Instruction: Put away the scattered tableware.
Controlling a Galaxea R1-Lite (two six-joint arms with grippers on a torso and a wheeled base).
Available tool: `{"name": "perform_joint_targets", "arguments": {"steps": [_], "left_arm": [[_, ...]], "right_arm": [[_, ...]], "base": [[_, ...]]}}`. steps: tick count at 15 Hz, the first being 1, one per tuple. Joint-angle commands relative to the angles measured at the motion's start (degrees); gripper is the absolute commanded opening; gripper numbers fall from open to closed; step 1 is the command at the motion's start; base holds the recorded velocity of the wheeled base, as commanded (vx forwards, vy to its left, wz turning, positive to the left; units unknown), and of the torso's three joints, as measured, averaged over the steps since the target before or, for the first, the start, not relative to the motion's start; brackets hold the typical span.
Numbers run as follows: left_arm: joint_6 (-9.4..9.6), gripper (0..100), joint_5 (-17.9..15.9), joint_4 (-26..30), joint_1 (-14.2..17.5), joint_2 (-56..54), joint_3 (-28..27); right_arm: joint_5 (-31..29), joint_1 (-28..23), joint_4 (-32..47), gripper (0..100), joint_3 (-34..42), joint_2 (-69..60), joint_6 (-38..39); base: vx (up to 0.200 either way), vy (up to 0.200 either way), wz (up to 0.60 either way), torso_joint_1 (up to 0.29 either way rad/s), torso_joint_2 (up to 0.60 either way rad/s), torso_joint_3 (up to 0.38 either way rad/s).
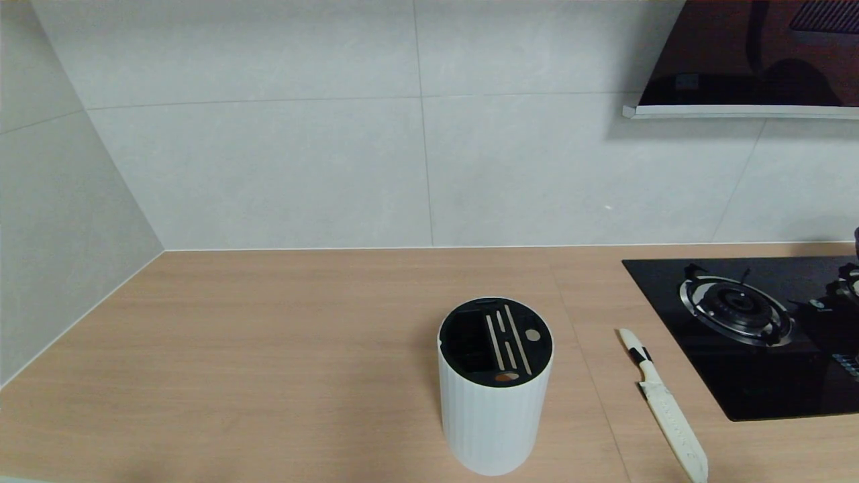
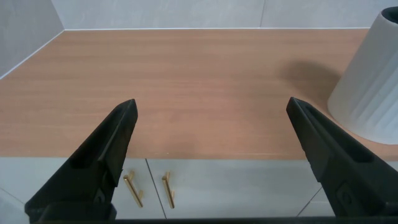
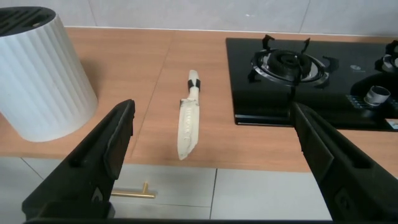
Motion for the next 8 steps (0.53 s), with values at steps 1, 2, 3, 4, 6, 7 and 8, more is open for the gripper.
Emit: {"name": "perform_joint_targets", "arguments": {"steps": [1, 2, 3, 4, 6, 7, 8], "left_arm": [[-0.02, 100, 0.02, 0.0, -0.01, 0.0, 0.0], [-0.02, 100, 0.02, 0.0, -0.01, 0.0, 0.0], [-0.02, 100, 0.02, 0.0, -0.01, 0.0, 0.0], [-0.02, 100, 0.02, 0.0, -0.01, 0.0, 0.0], [-0.02, 100, 0.02, 0.0, -0.01, 0.0, 0.0], [-0.02, 100, 0.02, 0.0, -0.01, 0.0, 0.0], [-0.02, 100, 0.02, 0.0, -0.01, 0.0, 0.0]], "right_arm": [[-0.1, 0.02, -0.11, 100, 0.01, 0.07, -0.04], [0.17, 0.02, -1.87, 100, -1.48, 0.07, 0.4], [0.61, 0.02, -2.39, 100, -5.26, 0.16, 1.72], [1.75, 0.37, -1.78, 100, -6.23, 1.66, 2.16], [4.47, 0.81, -1.6, 100, -6.32, 7.98, 2.16], [4.83, 0.99, -1.6, 100, -6.41, 10.8, 2.07], [5.18, 1.25, -1.6, 100, -6.49, 12.64, 2.07]], "base": [[0.0, 0.0, 0.0, 0.0, 0.0, 0.0], [0.0, 0.0, 0.0, 0.0, 0.0, 0.0], [0.0, 0.0, 0.0, 0.0, 0.0, 0.0], [0.0, 0.0, 0.0, 0.0, 0.0, 0.0], [0.0, 0.0, 0.0, 0.0, 0.0, 0.0], [0.0, 0.0, 0.0, 0.0, 0.0, 0.0], [0.0, 0.0, 0.0, 0.0, 0.0, 0.0]]}}
